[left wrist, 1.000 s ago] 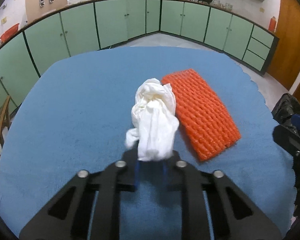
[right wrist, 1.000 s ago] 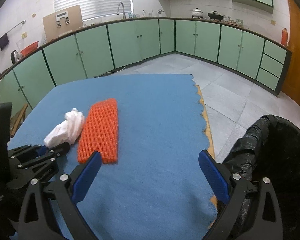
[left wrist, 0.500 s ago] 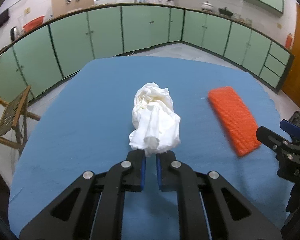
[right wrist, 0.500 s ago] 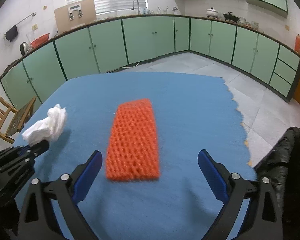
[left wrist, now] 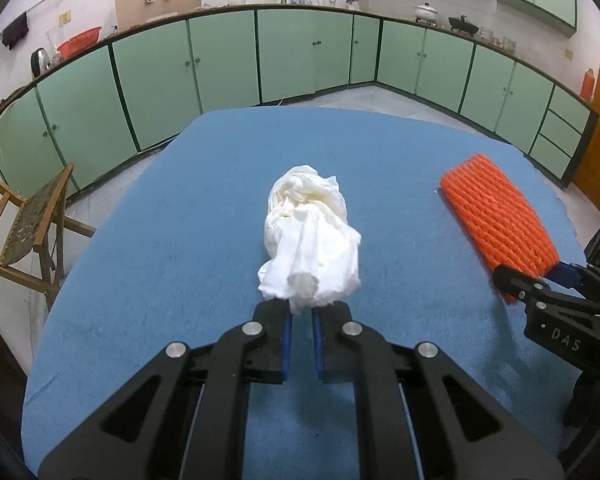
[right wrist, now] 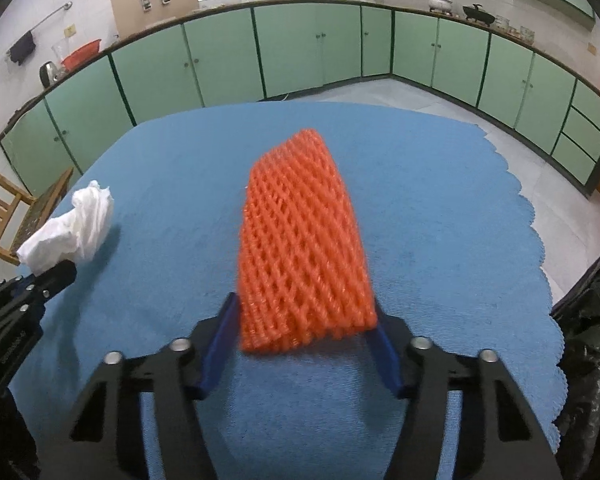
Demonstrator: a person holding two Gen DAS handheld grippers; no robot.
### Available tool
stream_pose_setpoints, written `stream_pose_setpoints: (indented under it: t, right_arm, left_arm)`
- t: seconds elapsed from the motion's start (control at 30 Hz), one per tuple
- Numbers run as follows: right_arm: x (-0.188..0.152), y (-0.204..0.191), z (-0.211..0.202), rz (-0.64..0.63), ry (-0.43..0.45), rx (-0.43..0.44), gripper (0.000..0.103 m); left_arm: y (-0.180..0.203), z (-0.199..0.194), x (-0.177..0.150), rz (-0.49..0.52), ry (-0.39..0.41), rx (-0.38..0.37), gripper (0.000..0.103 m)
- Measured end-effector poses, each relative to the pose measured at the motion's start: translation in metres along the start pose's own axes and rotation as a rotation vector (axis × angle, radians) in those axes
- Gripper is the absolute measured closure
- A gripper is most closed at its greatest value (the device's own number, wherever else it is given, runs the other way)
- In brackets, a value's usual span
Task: Collect trash
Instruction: 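Grasp the white tissue with left tool while right tool grasps orange foam net, then carry the tissue and foam net over the bin with both tools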
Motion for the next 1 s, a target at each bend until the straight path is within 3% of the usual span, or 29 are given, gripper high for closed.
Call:
stream_pose_setpoints:
  t: [0.13,0.3,1.0]
  right_arm:
    - [-0.002,-0.002,-0.004,-0.014,-0.005,0.036,0.077]
    - [0.000,-0.003,-0.016,-0.006,0.012,0.064,0.090]
    - [0.015,0.026,-0.127,0.057,0.153,0.078,0.090]
  left_arm:
    - [-0.001,-0.002,0.001,0.005,0.006,-0.004,0.095]
    - [0.000,-0.010,0.005,0.024,0.030,-0.010,0.095]
    - [0.051,-0.090,0.022,0.055,0.159,-0.067,0.095]
Point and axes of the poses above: each gripper's, at about its wrist camera, not at the fingertips, and z roughly the way its jaws point, y to its right, x to its top, the point moved 7 cm from there along z, roughly the way its jaws point, and after that the axes turned 9 degrees about z, right-handed, at the moved point
